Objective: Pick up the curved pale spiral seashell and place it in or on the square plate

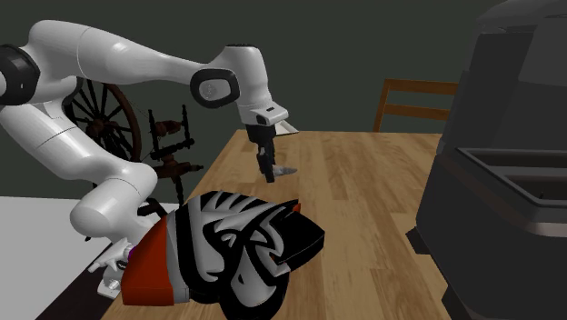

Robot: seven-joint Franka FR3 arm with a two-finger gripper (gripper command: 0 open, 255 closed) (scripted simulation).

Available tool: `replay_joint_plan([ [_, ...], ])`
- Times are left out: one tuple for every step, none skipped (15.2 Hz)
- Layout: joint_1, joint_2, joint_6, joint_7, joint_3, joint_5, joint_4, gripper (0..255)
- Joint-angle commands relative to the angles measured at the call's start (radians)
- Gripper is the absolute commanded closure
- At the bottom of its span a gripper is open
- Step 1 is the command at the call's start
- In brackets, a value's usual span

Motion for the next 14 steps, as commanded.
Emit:
replay_joint_plan([
  [-0.001, -0.001, -0.014, 0.0, -0.001, -0.001, 0.012, 255],
  [-0.001, -0.002, -0.028, 0.0, -0.002, -0.002, 0.025, 255],
  [-0.001, -0.002, -0.041, 0.001, -0.003, -0.003, 0.038, 255],
  [-0.002, -0.003, -0.055, 0.001, -0.004, -0.004, 0.051, 255],
  [-0.002, -0.003, -0.068, 0.001, -0.005, -0.005, 0.064, 255],
  [-0.003, -0.003, -0.081, 0.001, -0.006, -0.006, 0.078, 255],
  [-0.003, -0.003, -0.095, 0.002, -0.007, -0.007, 0.091, 255],
  [-0.004, -0.002, -0.108, 0.002, -0.008, -0.008, 0.105, 255],
  [-0.004, -0.001, -0.121, 0.002, -0.009, -0.008, 0.119, 255],
  [-0.005, 0.0, -0.134, 0.002, -0.01, -0.009, 0.133, 255],
  [-0.005, 0.001, -0.147, 0.003, -0.011, -0.01, 0.148, 255],
  [-0.006, 0.002, -0.16, 0.003, -0.012, -0.011, 0.162, 255],
  [-0.007, 0.004, -0.173, 0.003, -0.013, -0.012, 0.177, 255],
  [-0.007, 0.006, -0.186, 0.004, -0.013, -0.013, 0.191, 255],
])
